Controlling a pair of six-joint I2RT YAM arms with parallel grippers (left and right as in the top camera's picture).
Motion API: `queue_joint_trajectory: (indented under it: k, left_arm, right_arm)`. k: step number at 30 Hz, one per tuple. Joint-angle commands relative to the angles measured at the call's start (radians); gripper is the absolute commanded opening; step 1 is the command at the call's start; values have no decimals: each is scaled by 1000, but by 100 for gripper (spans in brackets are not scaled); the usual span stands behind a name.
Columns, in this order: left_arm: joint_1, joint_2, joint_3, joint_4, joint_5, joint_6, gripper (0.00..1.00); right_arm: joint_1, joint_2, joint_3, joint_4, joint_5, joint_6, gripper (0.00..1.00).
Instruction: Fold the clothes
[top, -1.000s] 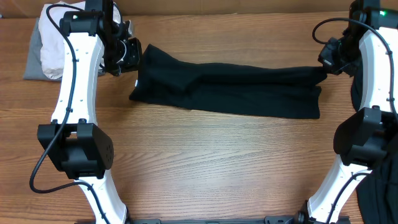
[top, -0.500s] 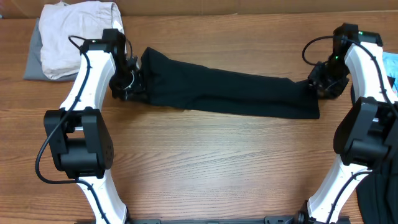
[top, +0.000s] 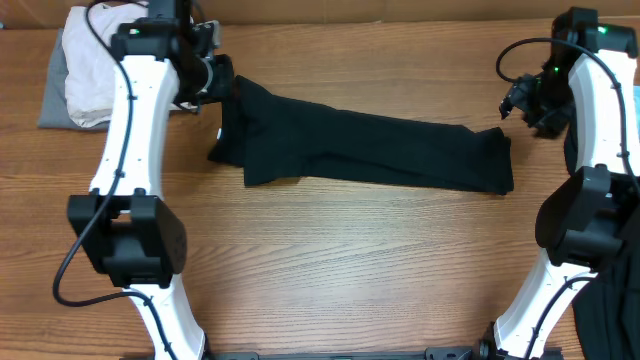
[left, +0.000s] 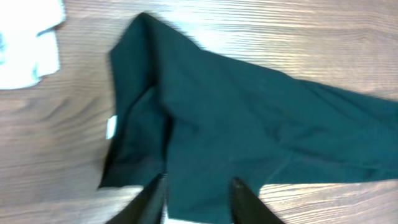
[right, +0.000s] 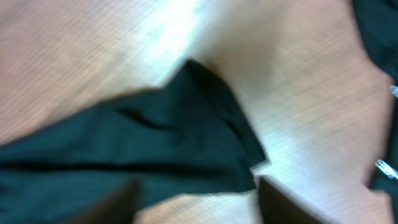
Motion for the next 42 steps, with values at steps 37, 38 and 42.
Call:
queue_joint_trajectory:
  k: [37,38,42]
  left_arm:
    - [159,452,-10,50,-137,-13,4]
    - [173,452,-10,50,-142,-16,4]
    - [214,446,1,31,-197,-83,4]
  right_arm:
    - [45,-1,-530,541,99,31,4]
    - [40,-1,-530,539,101,31,4]
    - [18,-1,-528,534,128,32,4]
